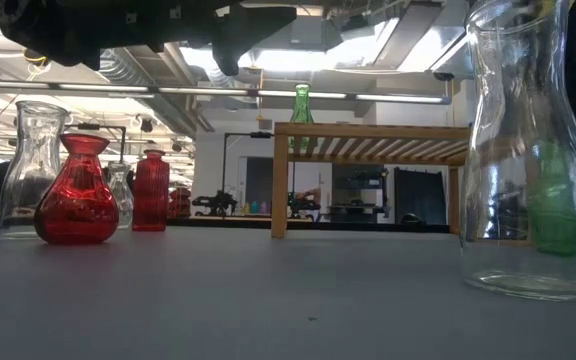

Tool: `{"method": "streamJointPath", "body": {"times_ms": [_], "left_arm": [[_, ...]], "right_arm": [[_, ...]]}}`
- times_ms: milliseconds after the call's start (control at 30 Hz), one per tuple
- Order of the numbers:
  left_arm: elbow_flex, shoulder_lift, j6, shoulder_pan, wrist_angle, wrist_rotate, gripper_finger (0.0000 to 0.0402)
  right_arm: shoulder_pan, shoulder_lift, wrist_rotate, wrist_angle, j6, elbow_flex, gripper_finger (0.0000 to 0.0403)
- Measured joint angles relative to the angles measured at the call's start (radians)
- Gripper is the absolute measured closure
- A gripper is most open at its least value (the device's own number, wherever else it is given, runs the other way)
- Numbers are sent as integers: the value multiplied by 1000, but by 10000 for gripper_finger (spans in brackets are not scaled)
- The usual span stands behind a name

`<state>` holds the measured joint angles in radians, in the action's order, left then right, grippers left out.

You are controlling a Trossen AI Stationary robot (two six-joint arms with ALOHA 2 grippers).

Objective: Sort vases onto shelf
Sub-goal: Put the top green vase on the shelf, aligned with the other green flower vase

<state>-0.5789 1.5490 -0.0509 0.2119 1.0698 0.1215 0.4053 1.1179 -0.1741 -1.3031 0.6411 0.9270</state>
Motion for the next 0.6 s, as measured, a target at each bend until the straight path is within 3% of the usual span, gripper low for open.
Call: {"method": "streamJointPath", "body": {"times_ms": [333,600], "left_arm": [[0,0,0,0,0,0,186],[0,0,0,0,0,0,186]], "right_arm": [[0,0,-17,65,-3,-63,235],[0,0,-21,76,-48,-84,322]]}}
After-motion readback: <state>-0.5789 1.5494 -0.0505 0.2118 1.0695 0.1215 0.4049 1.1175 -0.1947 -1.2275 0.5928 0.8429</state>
